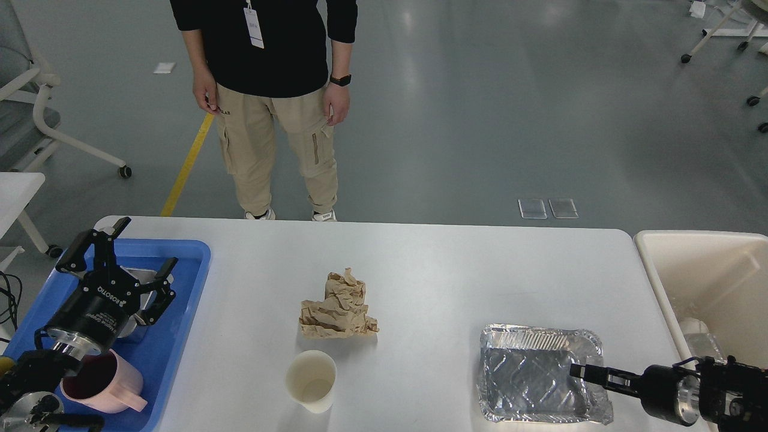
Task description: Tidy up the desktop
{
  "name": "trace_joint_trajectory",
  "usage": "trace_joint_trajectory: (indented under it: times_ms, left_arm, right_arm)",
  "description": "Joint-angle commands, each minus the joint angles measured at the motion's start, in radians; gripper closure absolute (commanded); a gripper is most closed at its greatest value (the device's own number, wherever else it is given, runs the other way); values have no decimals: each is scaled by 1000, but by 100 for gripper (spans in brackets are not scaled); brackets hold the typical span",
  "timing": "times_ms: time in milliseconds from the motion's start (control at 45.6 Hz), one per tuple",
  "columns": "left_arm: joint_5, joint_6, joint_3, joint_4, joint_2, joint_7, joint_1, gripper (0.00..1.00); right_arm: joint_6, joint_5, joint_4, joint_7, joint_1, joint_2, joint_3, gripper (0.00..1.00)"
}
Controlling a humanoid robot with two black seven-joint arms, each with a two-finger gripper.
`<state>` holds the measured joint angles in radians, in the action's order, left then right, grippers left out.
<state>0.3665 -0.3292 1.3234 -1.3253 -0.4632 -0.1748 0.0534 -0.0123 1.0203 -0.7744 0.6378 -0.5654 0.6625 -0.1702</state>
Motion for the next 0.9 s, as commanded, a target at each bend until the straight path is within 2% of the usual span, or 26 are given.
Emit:
trace_joint_trajectory:
  times_ms: [0, 153, 241, 548, 680, 767, 877]
  left_arm:
    - [0, 1, 2, 0, 0, 0, 0, 3]
    - [0, -1, 7, 0, 1, 0, 0, 3]
    - [0, 1, 7, 0, 3, -3, 0, 3]
    - [0, -1, 7, 0, 3, -3, 0, 3]
    - [0, -1, 7, 0, 3, -3, 0, 3]
    - [0, -1, 7, 0, 3, -3, 0, 3]
    - [0, -1, 7, 0, 3, -3, 0, 3]
  right_arm:
    - [0, 3, 10, 14, -1, 0, -2, 72]
    - [3, 15, 14, 40, -2, 3, -28, 91]
    - [3, 17, 14, 49, -4, 8, -29, 96]
    - [9, 18, 27, 75, -4, 15, -31, 100]
    - [9, 21, 43, 129, -5, 23, -31, 100]
    - [9, 23, 60, 137, -5, 23, -31, 100]
    - [9, 24, 83, 171, -5, 23, -31, 100]
